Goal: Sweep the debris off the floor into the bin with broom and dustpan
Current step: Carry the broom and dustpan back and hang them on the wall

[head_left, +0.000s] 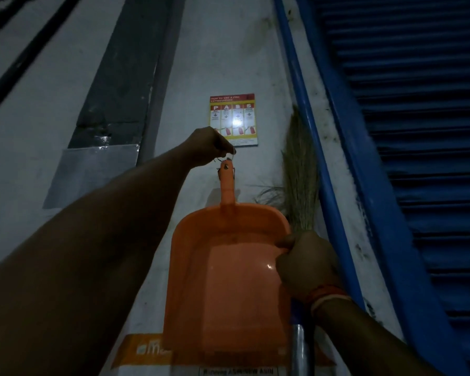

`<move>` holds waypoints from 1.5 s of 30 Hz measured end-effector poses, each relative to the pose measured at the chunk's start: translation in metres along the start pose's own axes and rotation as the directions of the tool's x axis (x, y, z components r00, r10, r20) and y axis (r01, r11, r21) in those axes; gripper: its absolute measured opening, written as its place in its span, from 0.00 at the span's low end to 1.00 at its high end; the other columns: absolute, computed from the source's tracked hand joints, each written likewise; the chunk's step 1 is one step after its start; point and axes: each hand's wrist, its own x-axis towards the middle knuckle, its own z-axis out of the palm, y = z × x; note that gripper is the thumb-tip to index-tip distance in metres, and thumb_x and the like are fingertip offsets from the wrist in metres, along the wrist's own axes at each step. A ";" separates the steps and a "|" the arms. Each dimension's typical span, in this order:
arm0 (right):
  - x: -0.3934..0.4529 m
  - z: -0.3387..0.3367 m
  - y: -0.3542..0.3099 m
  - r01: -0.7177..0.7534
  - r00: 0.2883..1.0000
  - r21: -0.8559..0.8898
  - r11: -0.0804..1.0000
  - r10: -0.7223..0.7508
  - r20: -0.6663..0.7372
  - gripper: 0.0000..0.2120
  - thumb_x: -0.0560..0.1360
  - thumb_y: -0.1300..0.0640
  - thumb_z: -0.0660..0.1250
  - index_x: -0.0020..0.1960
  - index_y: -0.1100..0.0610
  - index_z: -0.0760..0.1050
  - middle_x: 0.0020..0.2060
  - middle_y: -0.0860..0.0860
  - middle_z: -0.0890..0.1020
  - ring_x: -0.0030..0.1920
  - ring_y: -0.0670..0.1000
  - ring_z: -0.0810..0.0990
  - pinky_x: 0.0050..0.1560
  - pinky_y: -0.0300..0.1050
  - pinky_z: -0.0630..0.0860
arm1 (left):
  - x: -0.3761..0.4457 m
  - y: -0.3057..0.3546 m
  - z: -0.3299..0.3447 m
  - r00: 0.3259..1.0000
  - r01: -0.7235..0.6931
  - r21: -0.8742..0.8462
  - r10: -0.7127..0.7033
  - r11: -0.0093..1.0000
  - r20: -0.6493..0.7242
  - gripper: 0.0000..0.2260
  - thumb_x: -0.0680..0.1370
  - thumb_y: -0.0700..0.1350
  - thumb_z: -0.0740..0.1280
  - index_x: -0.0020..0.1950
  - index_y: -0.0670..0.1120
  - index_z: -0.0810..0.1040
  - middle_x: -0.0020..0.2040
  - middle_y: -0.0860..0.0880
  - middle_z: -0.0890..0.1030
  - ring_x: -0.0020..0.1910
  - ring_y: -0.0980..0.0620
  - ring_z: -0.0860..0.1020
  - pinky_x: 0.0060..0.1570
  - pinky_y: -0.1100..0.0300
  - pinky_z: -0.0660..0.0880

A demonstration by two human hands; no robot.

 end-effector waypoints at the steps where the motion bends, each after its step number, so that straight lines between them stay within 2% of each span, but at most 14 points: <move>1: 0.002 0.002 0.000 0.015 1.000 -0.003 1.000 -0.015 -0.006 0.18 0.72 0.61 0.64 0.59 0.49 0.80 0.53 0.51 0.82 0.47 0.50 0.81 0.47 0.41 0.79 | 0.003 -0.002 0.004 1.000 0.003 0.018 -0.003 1.000 -0.006 0.13 0.80 0.36 0.65 0.63 0.43 0.81 0.65 0.44 0.78 0.66 0.47 0.74 0.56 0.61 0.71; 4: 0.005 0.005 0.000 0.033 0.999 -0.021 0.999 -0.033 -0.007 0.18 0.72 0.62 0.64 0.59 0.51 0.80 0.54 0.51 0.82 0.48 0.50 0.81 0.48 0.39 0.78 | 0.008 -0.011 0.017 0.999 0.041 0.054 -0.041 0.998 -0.002 0.11 0.80 0.37 0.65 0.59 0.44 0.83 0.64 0.45 0.80 0.63 0.48 0.76 0.56 0.59 0.72; 9: 0.010 0.011 0.005 0.038 0.999 -0.046 0.998 -0.038 -0.011 0.18 0.73 0.61 0.66 0.61 0.49 0.79 0.55 0.50 0.82 0.51 0.50 0.80 0.52 0.42 0.79 | 0.013 -0.022 0.035 0.984 0.117 0.111 -0.131 0.987 0.122 0.11 0.79 0.37 0.65 0.60 0.39 0.81 0.57 0.40 0.81 0.57 0.46 0.78 0.54 0.57 0.73; 11: 0.010 0.015 0.009 0.036 0.999 -0.051 0.998 -0.037 -0.019 0.17 0.73 0.60 0.66 0.61 0.48 0.79 0.55 0.50 0.82 0.51 0.49 0.80 0.52 0.42 0.79 | 0.015 -0.026 0.034 0.981 0.130 0.079 -0.140 0.988 0.136 0.11 0.79 0.36 0.65 0.59 0.38 0.81 0.56 0.40 0.81 0.57 0.45 0.79 0.57 0.54 0.76; 13: 0.010 0.018 0.013 0.032 0.999 -0.048 0.998 -0.033 -0.025 0.17 0.74 0.60 0.66 0.60 0.48 0.79 0.56 0.49 0.82 0.51 0.49 0.80 0.52 0.40 0.78 | 0.015 -0.031 0.029 0.980 0.149 0.020 -0.150 0.989 0.132 0.11 0.78 0.36 0.67 0.59 0.39 0.81 0.57 0.41 0.81 0.57 0.46 0.79 0.58 0.53 0.77; 16: 0.009 0.022 0.017 0.029 0.999 -0.047 0.998 -0.031 -0.033 0.17 0.74 0.61 0.66 0.61 0.48 0.79 0.55 0.49 0.82 0.49 0.48 0.80 0.49 0.39 0.78 | 0.012 -0.036 0.024 0.975 0.193 -0.092 -0.180 0.977 0.134 0.12 0.77 0.34 0.68 0.59 0.41 0.81 0.55 0.44 0.81 0.54 0.49 0.79 0.48 0.60 0.77; 19: 0.007 0.025 0.021 0.022 0.999 -0.018 1.000 -0.023 -0.025 0.17 0.74 0.61 0.65 0.60 0.47 0.79 0.55 0.49 0.82 0.48 0.49 0.80 0.48 0.39 0.78 | 0.006 -0.037 0.023 0.959 0.267 -0.237 -0.235 0.934 0.158 0.12 0.76 0.33 0.68 0.59 0.42 0.81 0.52 0.46 0.80 0.52 0.51 0.80 0.43 0.63 0.78; 25: 0.001 0.032 0.031 0.031 0.999 0.003 1.000 -0.031 -0.029 0.17 0.76 0.61 0.64 0.60 0.47 0.79 0.56 0.49 0.82 0.50 0.49 0.80 0.48 0.38 0.76 | -0.013 -0.039 0.022 0.959 0.285 -0.443 -0.252 0.850 0.132 0.07 0.75 0.34 0.71 0.48 0.45 0.83 0.47 0.48 0.83 0.46 0.54 0.82 0.35 0.69 0.78; 28: -0.002 0.031 0.035 0.041 0.999 0.017 0.999 -0.041 -0.026 0.17 0.75 0.61 0.64 0.60 0.47 0.79 0.55 0.49 0.82 0.50 0.48 0.80 0.50 0.38 0.76 | -0.020 -0.039 0.024 0.968 0.247 -0.491 -0.239 0.835 0.080 0.06 0.74 0.35 0.72 0.48 0.44 0.83 0.48 0.46 0.84 0.47 0.52 0.84 0.37 0.69 0.79; 33: -0.007 0.024 0.039 0.044 0.999 0.010 0.999 -0.044 0.031 0.18 0.75 0.62 0.63 0.60 0.47 0.80 0.52 0.49 0.84 0.45 0.49 0.81 0.46 0.42 0.80 | -0.038 -0.036 0.029 0.964 0.224 -0.532 -0.265 0.817 -0.001 0.07 0.74 0.34 0.72 0.51 0.41 0.83 0.48 0.44 0.84 0.48 0.52 0.84 0.41 0.65 0.80; 37: -0.012 0.020 0.042 0.028 0.999 0.044 0.999 -0.029 0.030 0.18 0.75 0.63 0.63 0.61 0.49 0.79 0.54 0.50 0.83 0.49 0.50 0.81 0.49 0.41 0.79 | -0.054 -0.033 0.036 0.961 0.227 -0.576 -0.278 0.785 0.000 0.08 0.75 0.36 0.72 0.53 0.44 0.82 0.50 0.45 0.84 0.48 0.52 0.84 0.41 0.66 0.80; 42: -0.019 0.009 0.042 0.039 0.998 0.110 0.993 -0.045 0.052 0.18 0.76 0.63 0.63 0.64 0.50 0.78 0.57 0.51 0.82 0.51 0.51 0.80 0.48 0.38 0.75 | -0.071 -0.019 0.038 0.948 0.267 -0.573 -0.319 0.774 0.011 0.16 0.76 0.38 0.72 0.63 0.46 0.80 0.60 0.44 0.81 0.57 0.49 0.81 0.51 0.58 0.81; 45: -0.026 -0.002 0.040 0.055 0.995 0.150 0.987 -0.065 0.069 0.19 0.77 0.62 0.64 0.65 0.50 0.76 0.58 0.51 0.81 0.54 0.51 0.80 0.51 0.38 0.74 | -0.083 -0.007 0.035 0.929 0.303 -0.555 -0.370 0.775 -0.009 0.17 0.75 0.40 0.73 0.63 0.49 0.80 0.68 0.46 0.76 0.65 0.46 0.75 0.54 0.53 0.80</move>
